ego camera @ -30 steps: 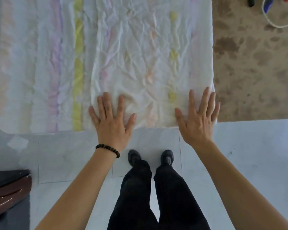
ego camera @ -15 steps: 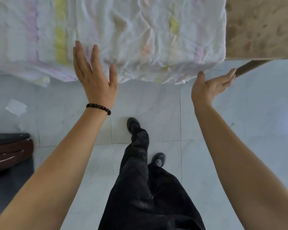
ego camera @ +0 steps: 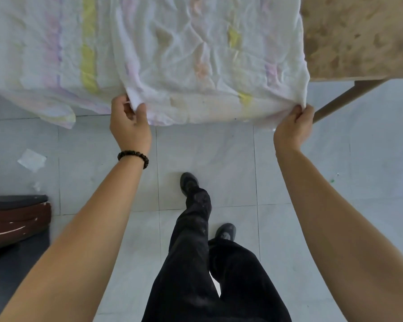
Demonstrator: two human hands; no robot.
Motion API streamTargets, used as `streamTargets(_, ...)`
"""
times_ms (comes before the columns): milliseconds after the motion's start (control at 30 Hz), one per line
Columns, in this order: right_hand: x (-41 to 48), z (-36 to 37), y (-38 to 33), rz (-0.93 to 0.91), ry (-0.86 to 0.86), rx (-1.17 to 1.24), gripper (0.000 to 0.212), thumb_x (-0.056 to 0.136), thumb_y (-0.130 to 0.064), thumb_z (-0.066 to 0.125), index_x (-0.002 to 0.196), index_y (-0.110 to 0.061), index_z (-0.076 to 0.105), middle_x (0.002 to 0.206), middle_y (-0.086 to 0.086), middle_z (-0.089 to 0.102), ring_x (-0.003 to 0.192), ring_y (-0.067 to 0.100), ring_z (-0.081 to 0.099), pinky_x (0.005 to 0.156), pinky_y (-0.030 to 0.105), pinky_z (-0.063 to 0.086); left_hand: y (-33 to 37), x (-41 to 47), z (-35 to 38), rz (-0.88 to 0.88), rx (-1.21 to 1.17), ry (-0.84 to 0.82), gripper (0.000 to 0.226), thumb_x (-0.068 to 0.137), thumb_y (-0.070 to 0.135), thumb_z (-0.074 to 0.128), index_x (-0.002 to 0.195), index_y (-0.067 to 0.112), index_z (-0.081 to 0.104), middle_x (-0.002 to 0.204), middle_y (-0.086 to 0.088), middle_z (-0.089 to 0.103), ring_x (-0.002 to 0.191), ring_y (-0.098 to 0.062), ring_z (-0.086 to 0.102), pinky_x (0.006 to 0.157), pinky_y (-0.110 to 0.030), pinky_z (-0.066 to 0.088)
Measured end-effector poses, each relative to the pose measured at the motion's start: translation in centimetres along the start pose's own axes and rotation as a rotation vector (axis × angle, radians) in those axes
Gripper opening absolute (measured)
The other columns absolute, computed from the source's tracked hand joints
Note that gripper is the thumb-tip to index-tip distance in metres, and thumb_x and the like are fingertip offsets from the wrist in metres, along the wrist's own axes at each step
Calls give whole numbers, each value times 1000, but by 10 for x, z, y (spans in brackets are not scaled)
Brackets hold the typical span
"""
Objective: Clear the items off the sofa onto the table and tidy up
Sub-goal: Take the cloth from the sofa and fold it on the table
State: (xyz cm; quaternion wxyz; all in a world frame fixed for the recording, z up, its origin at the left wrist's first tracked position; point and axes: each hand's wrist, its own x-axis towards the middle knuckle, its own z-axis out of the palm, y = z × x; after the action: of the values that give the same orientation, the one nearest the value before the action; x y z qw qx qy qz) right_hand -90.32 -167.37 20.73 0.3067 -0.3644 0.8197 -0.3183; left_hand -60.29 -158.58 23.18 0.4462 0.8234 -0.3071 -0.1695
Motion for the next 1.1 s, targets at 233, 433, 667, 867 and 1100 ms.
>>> streamTargets(233,3,7,-3,-46,-259,-251,27,100,-17,29,113,-5,49,100,6,54,95,27,54,81,41,48,-5,4,0,-179,104,-95,19,90,24,61,98,6,61,73,14,50,73,-10,51,69,-16,46)
streamTargets(433,-13,-28,-19,-3,-234,-259,29,101,-14,31,115,-2,54,105,14,59,91,29,53,76,39,46,15,-24,-45,-235,94,-229,14,87,24,69,87,14,60,77,7,58,63,5,57,58,-6,42)
streamTargets(667,-51,-41,-74,-131,-143,-310,43,102,-19,38,144,-15,37,147,13,37,130,33,42,103,42,37,42,-7,-106,-153,173,-166,15,90,25,64,96,12,63,90,5,62,87,-15,59,75,-23,42)
streamTargets(867,-126,51,-134,-620,-166,-361,57,100,-21,46,152,-16,24,159,13,16,145,32,19,116,47,19,15,76,-129,-78,284,-47,53,97,41,46,141,11,43,146,-12,41,135,-25,38,108,-39,34)
streamTargets(1100,-215,223,-208,-1079,-549,-585,50,103,-29,40,150,-16,34,160,18,22,148,35,17,117,50,18,-46,192,-165,-302,80,-70,57,102,48,27,152,20,24,158,0,24,144,-14,23,114,-26,16)
